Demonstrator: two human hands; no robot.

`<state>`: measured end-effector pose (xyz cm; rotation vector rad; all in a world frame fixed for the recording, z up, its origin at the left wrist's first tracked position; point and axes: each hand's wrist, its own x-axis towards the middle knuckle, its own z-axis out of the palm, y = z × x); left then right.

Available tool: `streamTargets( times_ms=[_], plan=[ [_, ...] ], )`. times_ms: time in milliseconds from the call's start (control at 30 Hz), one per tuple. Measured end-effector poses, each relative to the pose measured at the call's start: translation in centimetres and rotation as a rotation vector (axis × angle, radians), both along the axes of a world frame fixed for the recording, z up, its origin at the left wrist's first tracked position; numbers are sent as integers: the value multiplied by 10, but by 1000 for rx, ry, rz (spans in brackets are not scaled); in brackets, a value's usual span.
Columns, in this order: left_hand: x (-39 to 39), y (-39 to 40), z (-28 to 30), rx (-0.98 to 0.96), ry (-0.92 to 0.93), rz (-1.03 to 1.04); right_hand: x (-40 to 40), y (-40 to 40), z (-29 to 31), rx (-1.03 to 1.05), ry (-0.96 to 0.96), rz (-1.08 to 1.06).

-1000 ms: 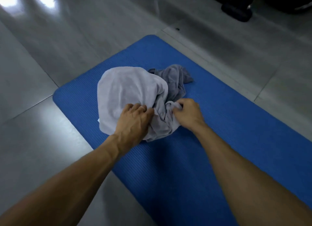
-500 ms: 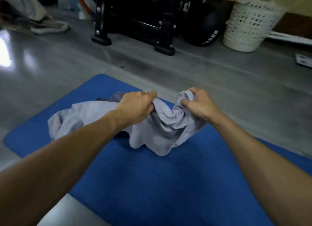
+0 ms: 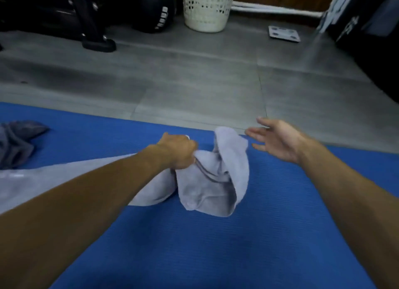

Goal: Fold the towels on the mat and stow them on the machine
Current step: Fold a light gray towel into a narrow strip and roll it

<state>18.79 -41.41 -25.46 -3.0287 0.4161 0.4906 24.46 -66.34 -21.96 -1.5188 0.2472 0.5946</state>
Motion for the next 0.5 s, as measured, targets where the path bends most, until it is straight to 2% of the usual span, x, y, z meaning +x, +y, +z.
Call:
streamTargets(
  times_ms=[33,100,167,233,300,333,400,433,500],
  plan=[
    [0,-9,-17,13,96,-7,4,-12,-18,-52,-22,-40],
    [-1,-21,-51,-29,154,-27,7,-32,-55,-472,-114,14],
    [-4,-27,-81,-71,88,-10,0,-42,-93,-828,-127,254],
    [-9,-31,-104,-63,78,73,-16,-39,-130,-923,-52,453],
    [-15,-34,-118,-9,151,179,-34,-28,-165,-1021,-162,515],
    [-17,-35,-123,14,170,213,-42,-21,-177,-1046,-310,476],
    [-20,-36,-127,-1,131,250,-56,-5,-187,-952,-592,378],
    [-21,-38,-128,-30,90,256,-61,1,-187,-842,-641,334],
    [-25,-48,-125,-97,12,261,-69,8,-177,-599,-577,205]
  ],
)
